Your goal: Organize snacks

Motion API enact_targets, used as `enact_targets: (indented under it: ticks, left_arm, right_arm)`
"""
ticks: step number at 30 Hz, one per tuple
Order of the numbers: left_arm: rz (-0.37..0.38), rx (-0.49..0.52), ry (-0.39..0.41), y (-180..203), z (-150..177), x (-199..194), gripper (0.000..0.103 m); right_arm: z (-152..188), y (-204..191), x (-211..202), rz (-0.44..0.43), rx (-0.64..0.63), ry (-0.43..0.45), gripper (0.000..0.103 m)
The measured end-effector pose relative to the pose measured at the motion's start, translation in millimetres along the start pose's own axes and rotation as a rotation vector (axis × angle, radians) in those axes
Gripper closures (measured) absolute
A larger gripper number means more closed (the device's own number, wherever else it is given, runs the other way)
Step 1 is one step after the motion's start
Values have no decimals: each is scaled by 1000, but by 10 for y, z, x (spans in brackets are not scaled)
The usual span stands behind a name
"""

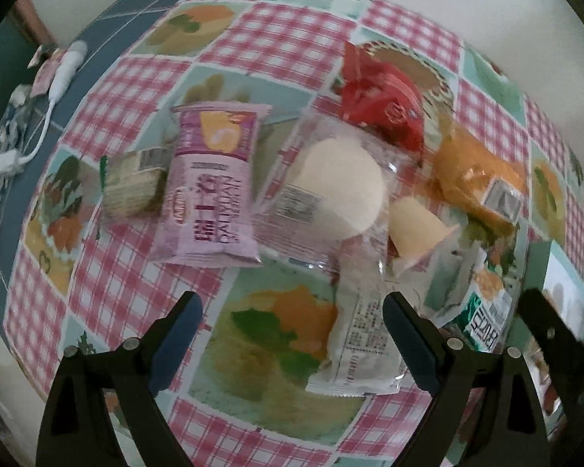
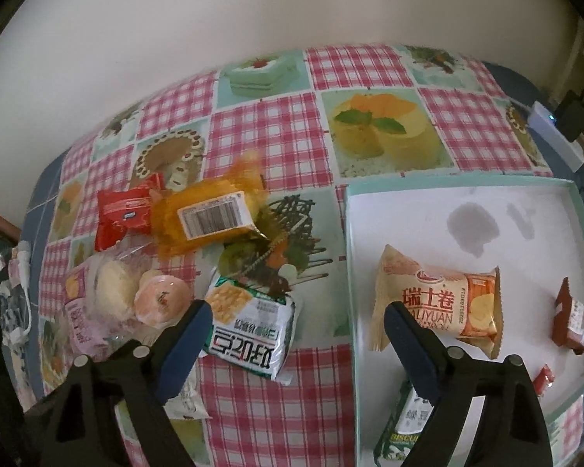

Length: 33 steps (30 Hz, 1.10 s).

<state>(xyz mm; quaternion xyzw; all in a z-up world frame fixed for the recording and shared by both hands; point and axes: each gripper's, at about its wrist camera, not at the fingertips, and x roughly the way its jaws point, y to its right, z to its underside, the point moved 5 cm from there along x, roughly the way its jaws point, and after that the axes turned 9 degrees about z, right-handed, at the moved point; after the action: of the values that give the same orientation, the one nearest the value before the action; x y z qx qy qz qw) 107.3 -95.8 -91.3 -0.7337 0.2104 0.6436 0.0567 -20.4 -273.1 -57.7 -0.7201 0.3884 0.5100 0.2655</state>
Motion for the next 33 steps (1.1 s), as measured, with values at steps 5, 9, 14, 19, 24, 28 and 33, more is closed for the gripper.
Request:
enact_targets:
  ticks: [5,9,14,19,24,28,33]
  left_arm:
    - [17,66,-23,217,62,62,9]
    - [9,142,-35,514,151,91,9]
    - [-23,198,-49,744,256,182,9]
    - [-58,212,-32,741,267,232,14]
    - [-80,171,-31,644,238,232,16]
    - [-83,131,-26,556,213,199,19]
    - [-79,48,-31,396,191,186,29]
  right_arm:
    - [-5,74,43,4,19,-6,13]
    - [-10,127,29,-5,32,-4,13]
    - [-14,170,32,-13,51,-5,13]
    - [-15,106,14,-26,35,0,13]
    - [-3,-21,1,-37,3,4,13]
    - [24,-108,34,-39,-17,0,13]
    - [54,-185,61,-37,-39,3,13]
